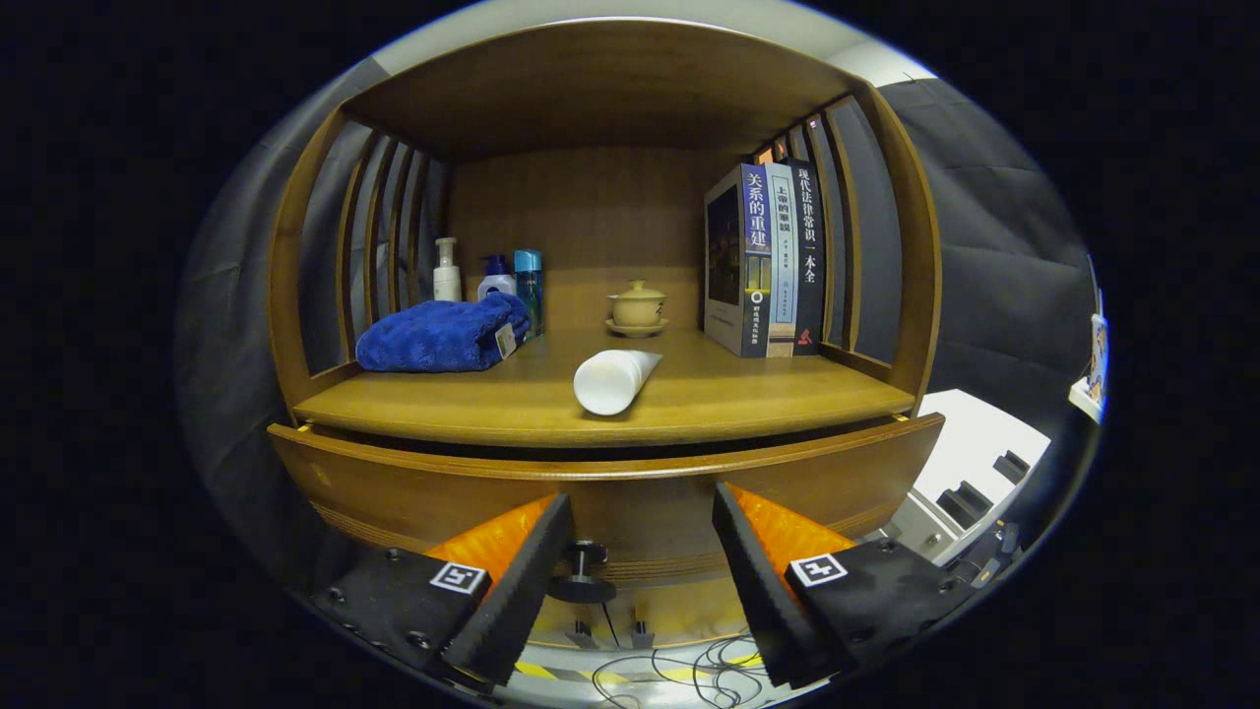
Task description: Pull open the drawer, take out the items inside it, and place them on the countertop above the cabinet.
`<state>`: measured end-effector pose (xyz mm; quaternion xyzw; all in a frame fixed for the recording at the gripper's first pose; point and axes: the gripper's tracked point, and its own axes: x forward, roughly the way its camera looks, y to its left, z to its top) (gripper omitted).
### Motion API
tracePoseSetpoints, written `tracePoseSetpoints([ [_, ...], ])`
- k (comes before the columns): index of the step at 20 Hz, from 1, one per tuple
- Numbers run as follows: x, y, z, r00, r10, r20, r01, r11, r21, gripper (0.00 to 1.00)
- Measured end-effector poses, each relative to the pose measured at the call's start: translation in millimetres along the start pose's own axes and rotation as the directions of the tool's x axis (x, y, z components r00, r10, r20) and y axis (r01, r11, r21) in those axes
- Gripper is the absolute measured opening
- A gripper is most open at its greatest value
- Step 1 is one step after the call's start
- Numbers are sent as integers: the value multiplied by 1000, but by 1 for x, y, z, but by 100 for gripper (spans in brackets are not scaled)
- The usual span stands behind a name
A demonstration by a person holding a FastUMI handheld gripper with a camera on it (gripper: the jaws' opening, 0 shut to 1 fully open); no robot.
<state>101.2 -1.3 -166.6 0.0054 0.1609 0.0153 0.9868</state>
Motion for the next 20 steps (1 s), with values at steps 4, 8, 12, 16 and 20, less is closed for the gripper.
tracePoseSetpoints([
  [4,20,3,5,1000,2,11,-2,999,-47,96],
  [8,13,-3,7,1000,-18,-3,18,999,-34,95],
  [12,-10,1,56,999,-6,49,6,1000,-9,99],
  [16,-58,-1,127,992,-20,127,22,1000,-15,99],
  [20,-101,10,181,975,-6,222,20,998,-60,99],
])
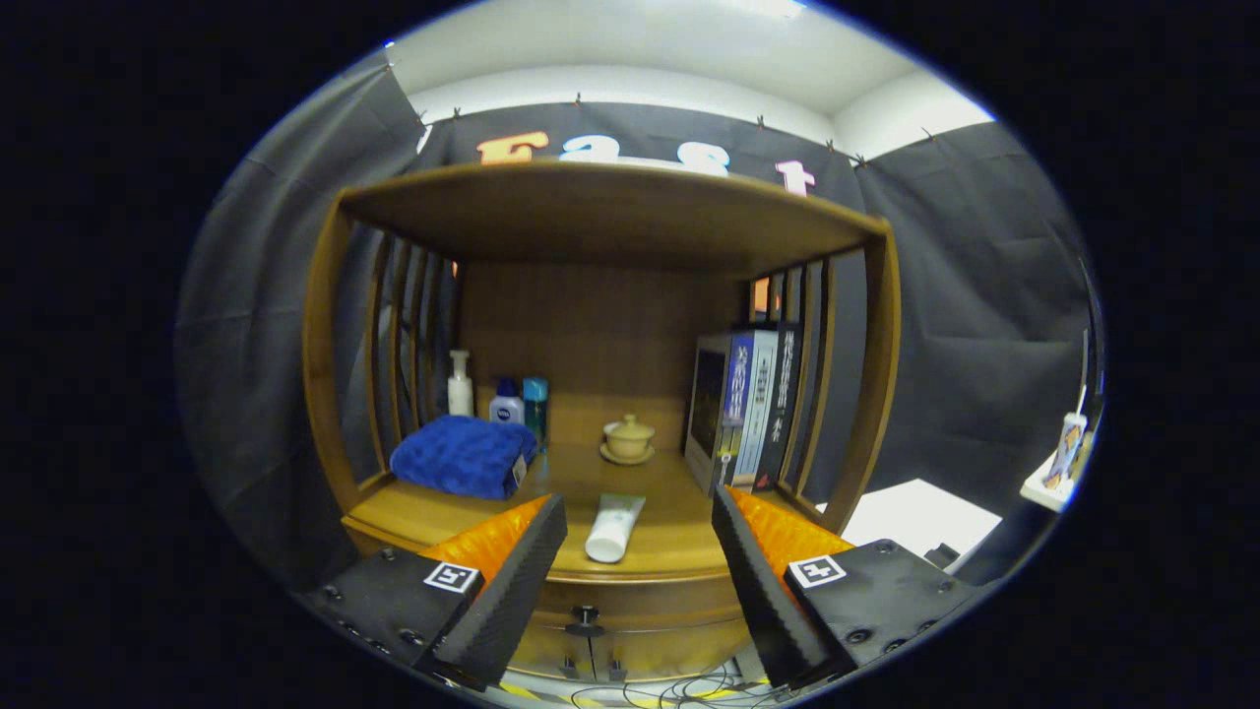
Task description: Pull open the drawer, take out the items inside it, and place them on the countertop above the cabinet.
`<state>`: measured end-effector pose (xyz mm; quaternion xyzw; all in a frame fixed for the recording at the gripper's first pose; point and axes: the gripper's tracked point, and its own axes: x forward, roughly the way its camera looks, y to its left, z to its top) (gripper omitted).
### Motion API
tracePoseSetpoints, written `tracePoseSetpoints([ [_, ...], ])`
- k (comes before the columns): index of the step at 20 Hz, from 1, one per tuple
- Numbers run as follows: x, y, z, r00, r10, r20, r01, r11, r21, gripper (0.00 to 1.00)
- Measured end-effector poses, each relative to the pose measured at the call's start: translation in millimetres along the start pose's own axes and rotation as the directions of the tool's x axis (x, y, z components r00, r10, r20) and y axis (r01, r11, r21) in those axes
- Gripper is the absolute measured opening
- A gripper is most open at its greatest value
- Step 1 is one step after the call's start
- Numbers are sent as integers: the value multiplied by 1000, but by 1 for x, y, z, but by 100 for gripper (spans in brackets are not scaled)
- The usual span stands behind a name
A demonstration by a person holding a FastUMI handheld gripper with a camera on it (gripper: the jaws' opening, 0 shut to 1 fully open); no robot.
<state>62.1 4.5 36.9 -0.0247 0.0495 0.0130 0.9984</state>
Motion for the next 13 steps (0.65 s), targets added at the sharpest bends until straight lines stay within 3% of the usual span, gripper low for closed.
tracePoseSetpoints([
  [6,-30,31,28,996,81,45,-83,996,35,98],
  [13,-30,36,21,996,81,30,-83,994,71,98],
])
